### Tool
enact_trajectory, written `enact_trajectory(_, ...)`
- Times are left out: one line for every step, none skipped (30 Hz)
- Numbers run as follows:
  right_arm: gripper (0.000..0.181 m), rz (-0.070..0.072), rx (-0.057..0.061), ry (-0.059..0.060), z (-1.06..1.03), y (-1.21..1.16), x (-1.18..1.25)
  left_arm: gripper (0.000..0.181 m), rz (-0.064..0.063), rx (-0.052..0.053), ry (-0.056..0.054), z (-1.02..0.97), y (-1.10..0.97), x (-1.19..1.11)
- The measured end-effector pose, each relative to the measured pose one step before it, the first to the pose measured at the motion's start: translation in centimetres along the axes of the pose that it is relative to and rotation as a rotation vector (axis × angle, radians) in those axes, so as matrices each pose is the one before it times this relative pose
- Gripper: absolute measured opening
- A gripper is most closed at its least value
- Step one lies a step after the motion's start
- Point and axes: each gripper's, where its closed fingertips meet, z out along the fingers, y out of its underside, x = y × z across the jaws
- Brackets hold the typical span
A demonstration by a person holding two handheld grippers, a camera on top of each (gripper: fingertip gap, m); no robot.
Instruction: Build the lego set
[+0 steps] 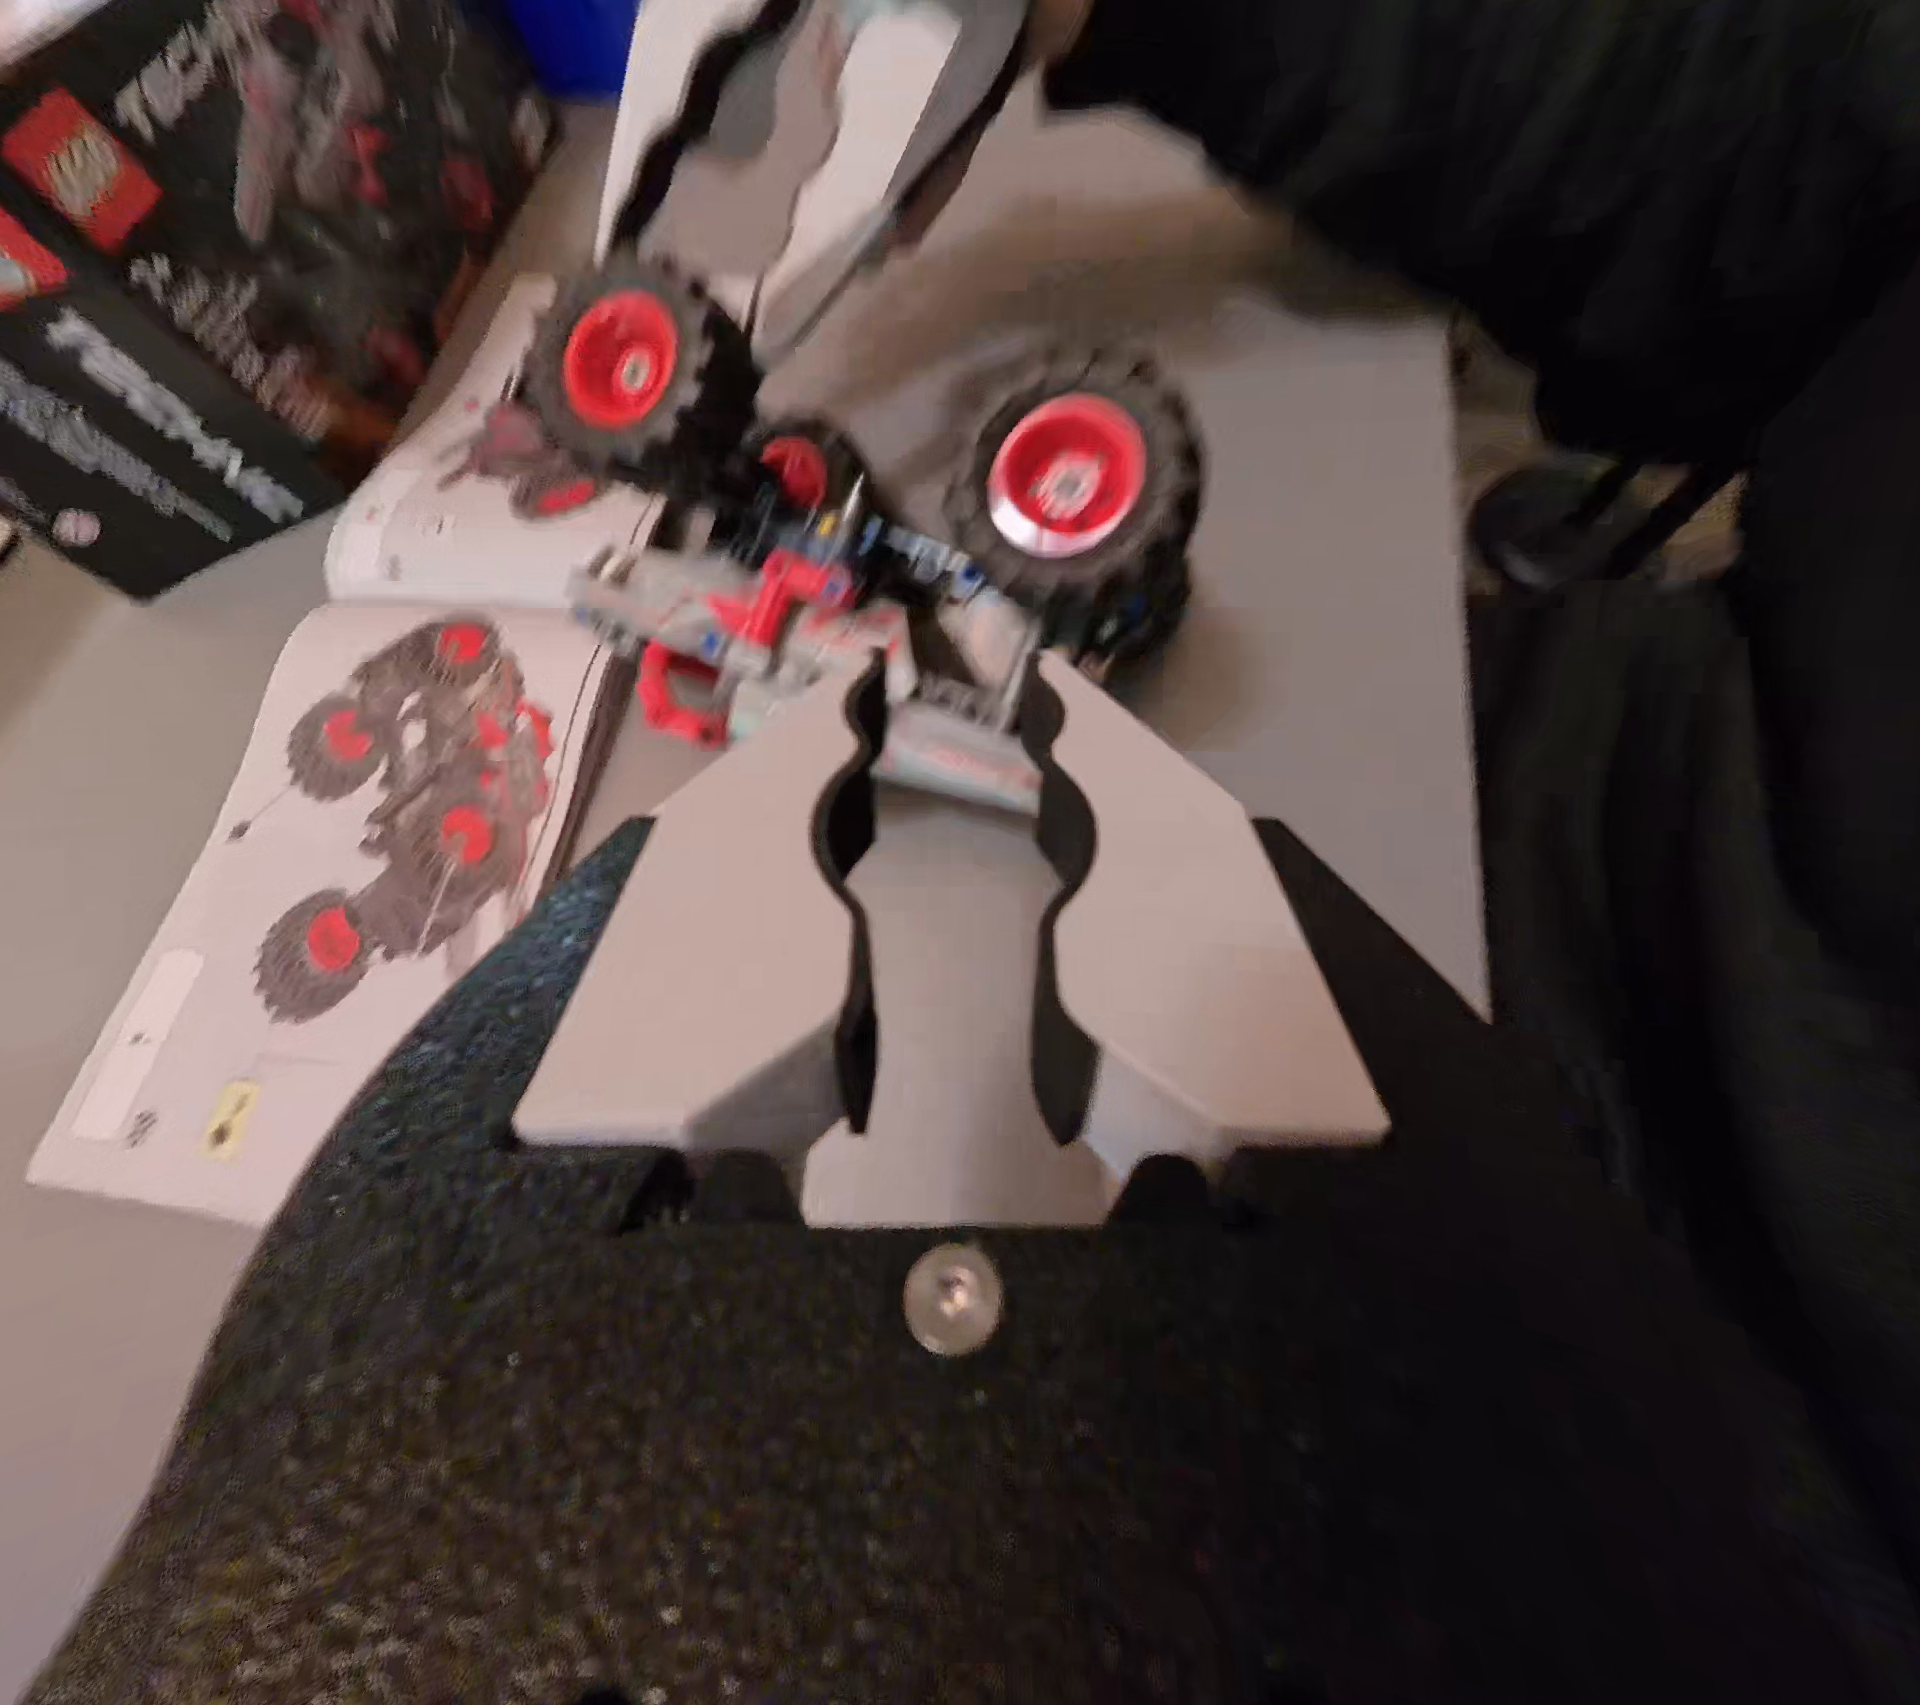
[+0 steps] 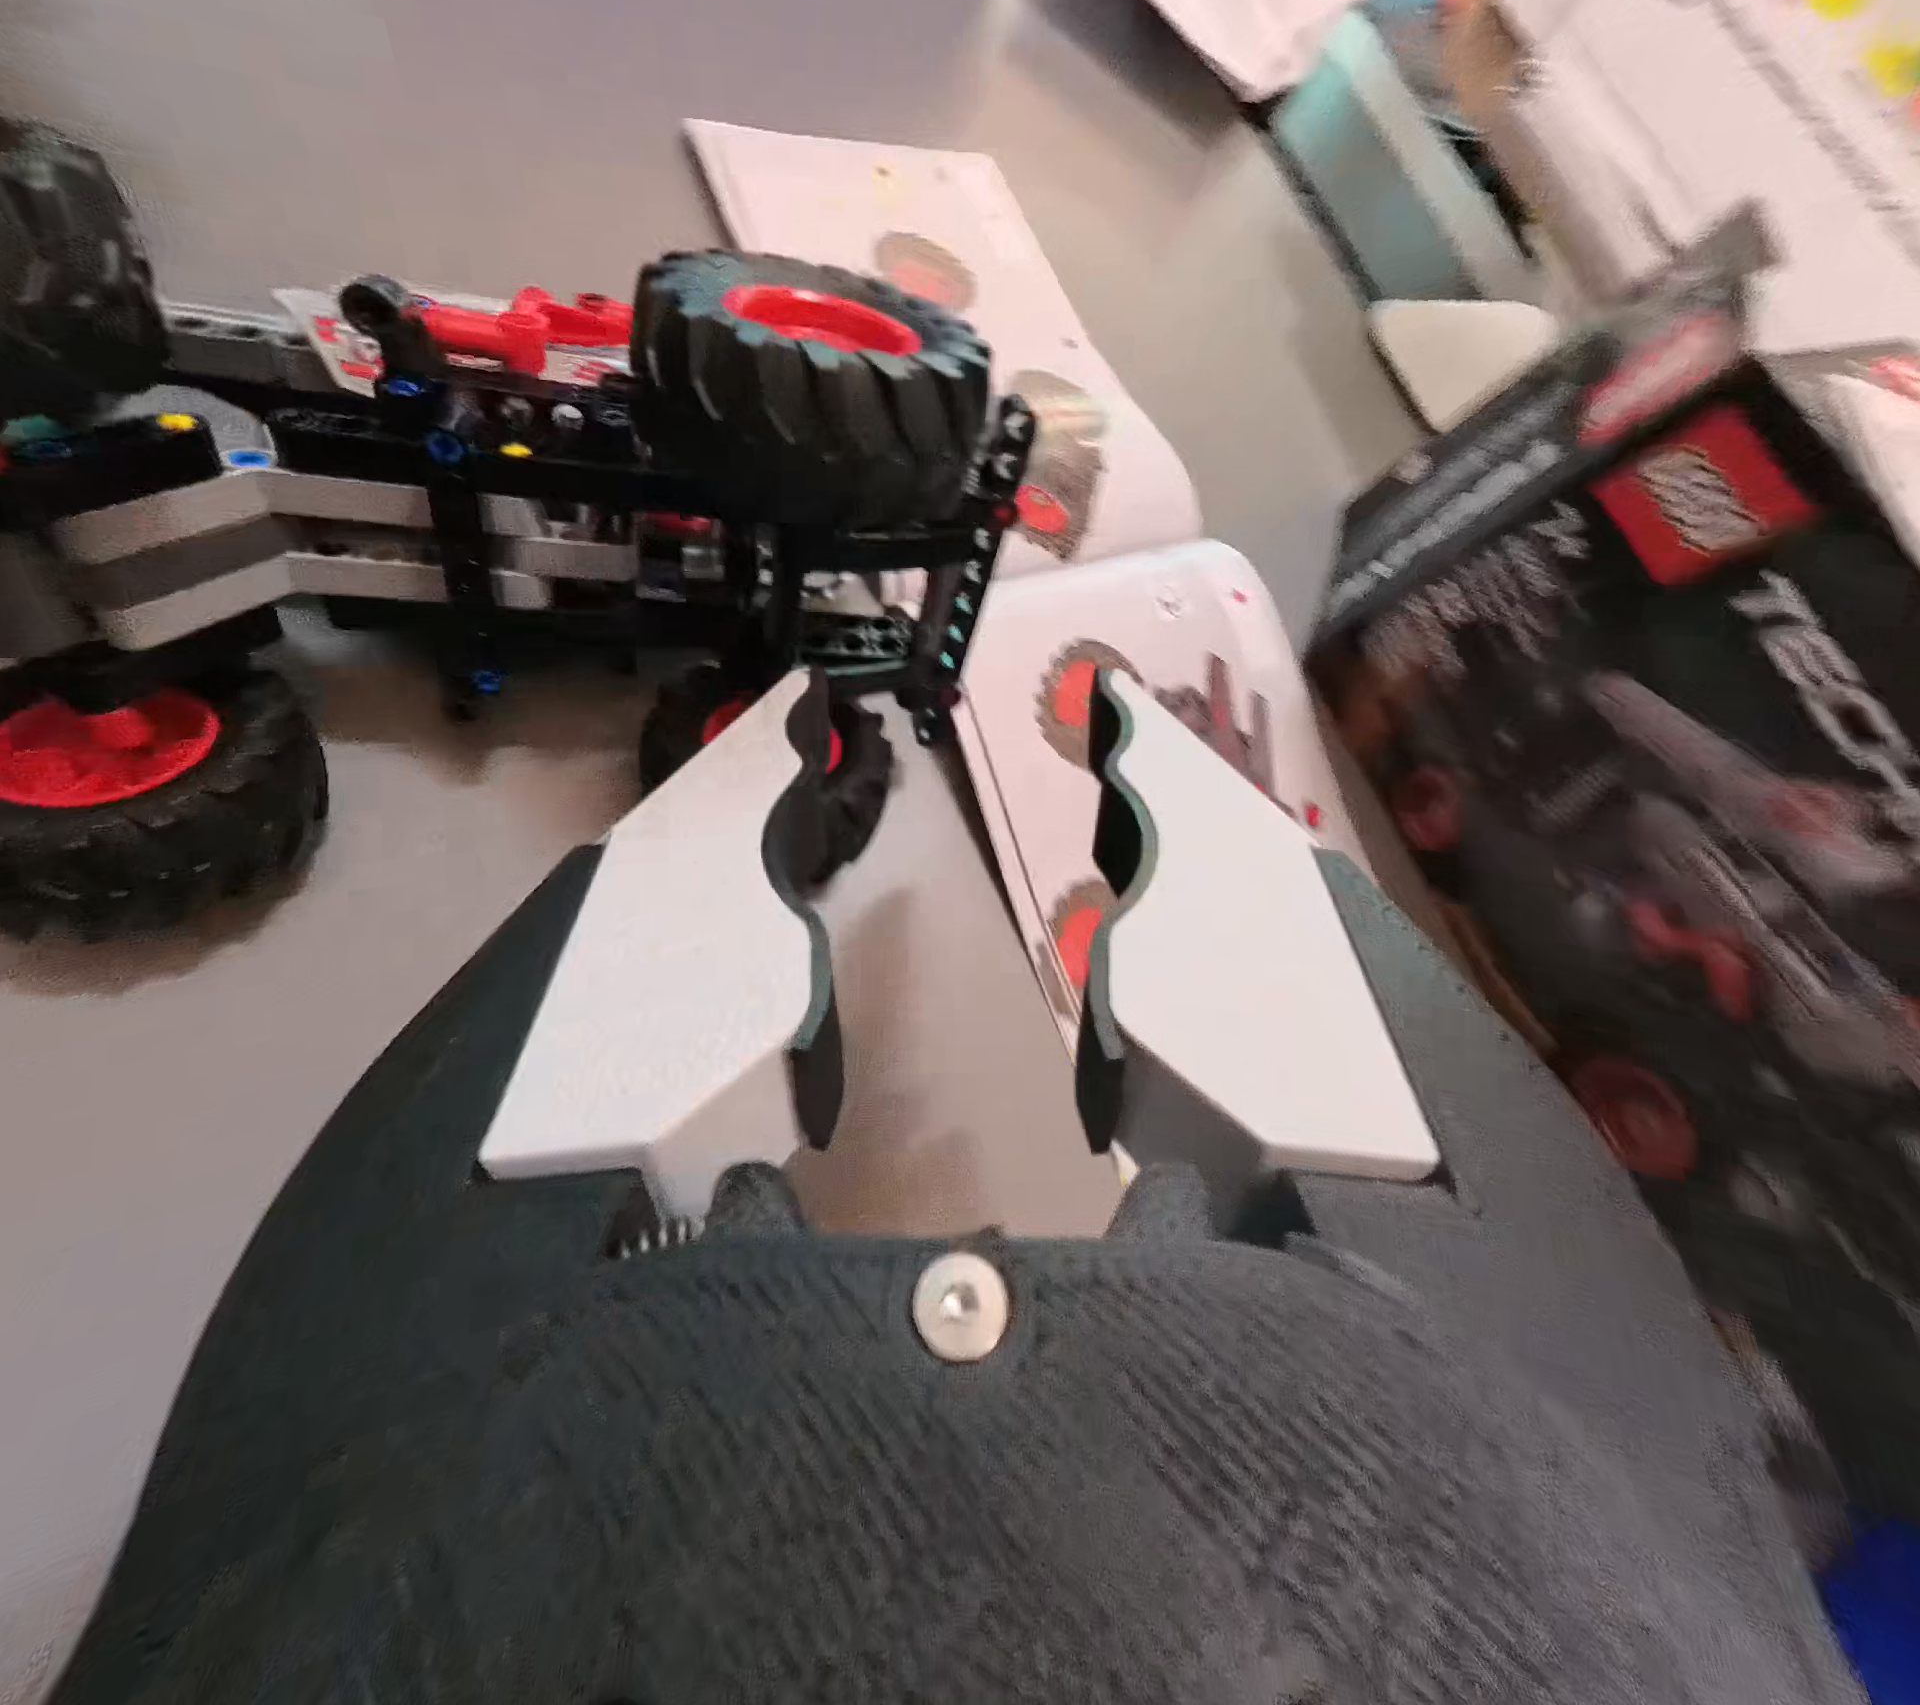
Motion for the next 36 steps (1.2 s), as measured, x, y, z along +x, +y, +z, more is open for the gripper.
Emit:
enact_trajectory(0.05, -0.0217, -0.0015, -0.0565, 0.998, -0.048, -0.574, 0.037, 0.0057, 0.0496, -0.0031, 0.305, -1.006, 0.858)
enact_trajectory(0.054, -0.0178, -0.0029, -0.062, 0.851, -0.044, -0.686, 0.052, 0.0228, 0.0258, -0.0202, 0.489, -0.63, 0.609)
enact_trajectory(0.049, 0.0009, 0.0031, -0.0426, 0.642, -0.196, -0.358, 0.06, 0.0427, -0.0022, -0.0334, 0.627, -0.146, 0.423)
enact_trajectory(0.044, 0.0071, 0.0044, -0.0294, 0.536, -0.211, -0.159, 0.064, 0.0604, -0.0239, -0.0378, 0.691, 0.278, 0.371)
enact_trajectory(0.039, 0.0107, -0.0016, -0.0155, 0.435, -0.053, -0.036, 0.07, 0.0696, -0.0406, -0.0367, 0.681, 0.608, 0.413)
enact_trajectory(0.038, 0.008, 0.008, -0.0006, 0.235, -0.193, 0.121, 0.074, 0.0739, -0.0513, -0.0453, 0.594, 0.697, 0.292)
enact_trajectory(0.038, 0.016, -0.0024, -0.0042, 0.14, -0.065, -0.017, 0.076, 0.0824, -0.0503, -0.0661, 0.452, 0.583, 0.0)
enact_trajectory(0.038, 0.0149, -0.0053, -0.0031, 0.051, -0.092, -0.141, 0.075, 0.0928, -0.0422, -0.0749, 0.308, 0.45, -0.144)
enact_trajectory(0.037, 0.0103, -0.0112, 0.0047, 0.015, -0.086, -0.189, 0.068, 0.0893, -0.0327, -0.0741, 0.182, 0.339, -0.251)
enact_trajectory(0.037, 0.0097, -0.0217, 0.0152, -0.03, 0.037, -0.14, 0.056, 0.0658, -0.0129, -0.0582, 0.044, 0.079, -0.163)
enact_trajectory(0.036, 0.0037, -0.0283, 0.0185, -0.105, 0.108, -0.131, 0.054, 0.0288, 0.0093, -0.0259, -0.087, -0.171, 0.069)
enact_trajectory(0.025, -0.0024, -0.025, -0.0133, -0.174, 0.059, -0.689, 0.052, -0.0052, 0.0116, -0.0095, -0.179, -0.103, 0.036)
enact_trajectory(0.01, 0.0109, -0.0051, -0.0334, -0.088, -0.281, -1.099, 0.046, -0.0149, -0.0037, -0.0275, -0.323, 0.281, -0.482)
enact_trajectory(0.006, 0.0168, -0.0158, 0.0365, 0.002, -0.062, 0.015, 0.028, -0.0067, -0.0091, -0.0229, -0.379, 0.495, -0.573)
enact_trajectory(0.006, 0.0173, -0.012, 0.0237, 0.003, -0.079, -0.204, 0.026, -0.0089, 0.0016, 0.0054, -0.404, 0.438, -0.197)
enact_trajectory(0.007, 0.0079, -0.0061, 0.0218, 0.019, -0.047, -0.168, 0.026, -0.0209, 0.0001, 0.0038, -0.413, 0.474, -0.206)
enact_trajectory(0.007, 0.0127, 0.0024, 0.0091, 0.034, -0.064, -0.236, 0.025, -0.0195, -0.0088, 0.0033, -0.364, 0.603, -0.174)
enact_trajectory(0.006, 0.0261, -0.0012, -0.0086, -0.04, -0.057, -0.31, 0.012, -0.0166, -0.0026, -0.0227, -0.381, 0.586, -0.577)
enact_trajectory(0.006, 0.0195, 0.0054, -0.0138, -0.076, -0.201, -0.413, 0.0, -0.0223, 0.0181, -0.0445, -0.435, 0.369, -1.046)
enact_trajectory(0.006, 0.0031, 0.0057, -0.0096, -0.023, -0.206, -0.488, 0.0, -0.032, 0.0205, -0.0256, -0.47, 0.288, -0.961)
enact_trajectory(0.006, 0.0027, 0.0039, -0.0004, 0.081, -0.231, -0.464, 0.0, -0.0365, 0.0029, -0.015, -0.462, 0.399, -0.936)
enact_trajectory(0.006, 0.0039, -0.0015, 0.0054, 0.188, -0.168, -0.433, 0.0, -0.0273, -0.0014, -0.0255, -0.41, 0.4, -1.086)
enact_trajectory(0.006, 0.0048, -0.0005, 0.0076, 0.236, -0.185, -0.45, 0.0, -0.0166, 0.0085, -0.0302, -0.364, 0.313, -1.094)
enact_trajectory(0.006, 0.0094, 0.003, 0.0115, 0.216, -0.26, -0.407, 0.0, -0.0175, 0.0056, -0.0177, -0.306, 0.409, -0.876)
enact_trajectory(0.007, 0.0094, -0.0006, 0.0115, 0.149, -0.211, -0.41, 0.0, -0.0206, -0.0093, 0.0045, -0.308, 0.602, -0.44)
enact_trajectory(0.008, 0.0119, -0.0037, 0.0168, 0.087, -0.134, -0.361, 0.0, -0.0179, -0.0104, 0.0266, -0.393, 0.543, 0.077)
enact_trajectory(0.008, 0.0114, -0.011, 0.027, 0.05, 0.088, -0.279, 0.0, -0.0144, 0.0043, 0.0351, -0.491, 0.261, 0.491)
enact_trajectory(0.013, 0.0098, -0.0166, 0.038, 0.013, 0.319, -0.157, 0.004, -0.0138, 0.0139, 0.0283, -0.569, 0.099, 0.711)
enact_trajectory(0.012, 0.0079, -0.0009, 0.0481, -0.129, 0.171, -0.083, 0.013, -0.0115, 0.0078, 0.0207, -0.555, 0.146, 0.867)
enact_trajectory(0.019, 0.0045, 0.0071, 0.0267, -0.206, 0.104, -0.415, 0.02, -0.0047, -0.0066, 0.0172, -0.514, 0.33, 1.029)
enact_trajectory(0.026, 0.0154, 0.0182, 0.0168, -0.243, -0.045, -0.505, 0.027, 0.0041, -0.0151, 0.0134, -0.451, 0.454, 1.123)
enact_trajectory(0.027, 0.0138, 0.007, 0.0334, -0.22, 0.047, -0.084, 0.035, 0.0151, -0.0145, 0.0111, -0.37, 0.395, 1.189)
enact_trajectory(0.026, 0.0046, 0.0015, 0.0281, -0.171, 0.036, -0.11, 0.042, 0.0278, -0.0128, 0.0079, -0.255, 0.293, 1.193)
enact_trajectory(0.026, 0.0021, 0.0043, 0.0265, -0.085, -0.05, -0.102, 0.047, 0.0363, -0.0153, 0.0001, -0.059, 0.198, 1.039)
enact_trajectory(0.026, 0.0163, 0.0081, 0.0313, -0.027, -0.178, -0.011, 0.052, 0.035, -0.0223, -0.0048, 0.158, 0.174, 0.849)
enact_trajectory(0.025, 0.0365, 0.0114, 0.0375, -0.01, -0.289, 0.092, 0.057, 0.022, -0.0267, -0.0049, 0.352, 0.145, 0.66)
